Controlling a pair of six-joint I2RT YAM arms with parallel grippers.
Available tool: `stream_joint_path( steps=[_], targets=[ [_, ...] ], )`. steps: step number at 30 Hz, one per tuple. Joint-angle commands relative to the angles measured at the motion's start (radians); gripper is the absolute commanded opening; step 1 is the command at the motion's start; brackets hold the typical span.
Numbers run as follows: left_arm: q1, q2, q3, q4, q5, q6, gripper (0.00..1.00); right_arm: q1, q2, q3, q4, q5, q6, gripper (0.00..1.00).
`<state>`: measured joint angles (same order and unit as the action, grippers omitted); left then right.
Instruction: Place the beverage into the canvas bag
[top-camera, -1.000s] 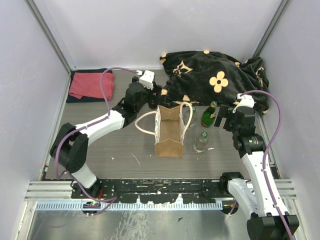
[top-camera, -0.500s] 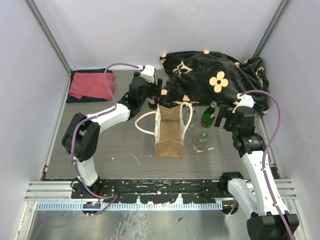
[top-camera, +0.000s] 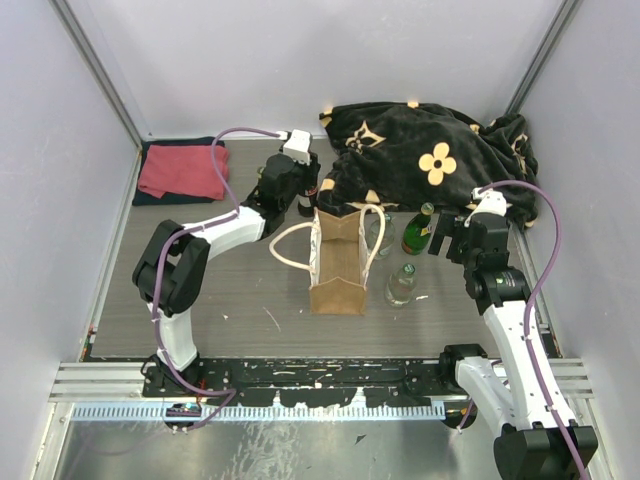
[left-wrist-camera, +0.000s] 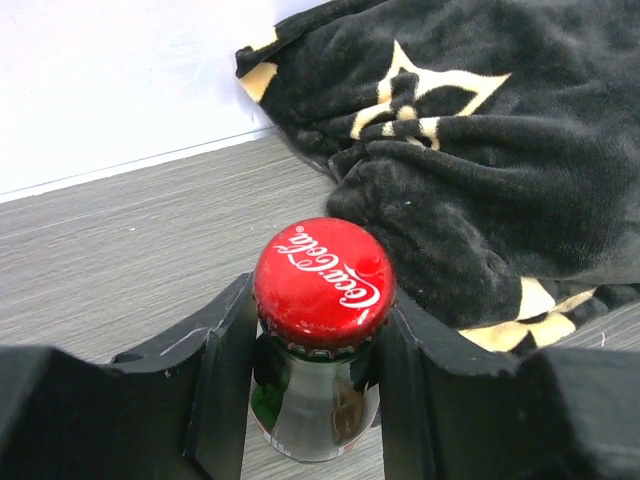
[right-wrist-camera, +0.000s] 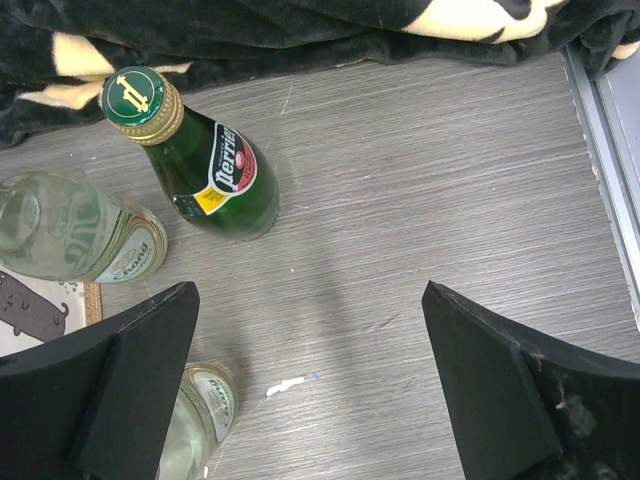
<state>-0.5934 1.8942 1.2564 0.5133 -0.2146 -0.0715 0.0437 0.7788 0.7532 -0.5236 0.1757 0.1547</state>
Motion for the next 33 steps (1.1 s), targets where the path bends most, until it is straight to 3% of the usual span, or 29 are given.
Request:
stream_joint_path(
  steps=[1,3,9,26,33],
  targets=[
    [0.003,0.007,0.019,0.071,0.009,0.013,0.09,-0.003,-0.017,0.000,0.039,0.022,-0.014,1.00],
    [0.003,-0.006,0.028,0.055,0.011,0.020,0.00,-0.004,-0.023,-0.004,0.038,0.020,-0.009,1.00],
    [0.003,-0.082,0.086,-0.031,0.047,0.039,0.00,-0.004,-0.031,0.003,0.036,0.009,0.007,1.00],
    [-0.001,-0.191,0.480,-0.428,0.125,0.012,0.00,-0.004,-0.044,0.139,-0.047,-0.005,-0.014,1.00],
    [-0.046,-0.313,0.505,-0.574,0.210,0.003,0.00,-0.004,-0.053,0.155,-0.059,-0.020,-0.014,1.00]
  ],
)
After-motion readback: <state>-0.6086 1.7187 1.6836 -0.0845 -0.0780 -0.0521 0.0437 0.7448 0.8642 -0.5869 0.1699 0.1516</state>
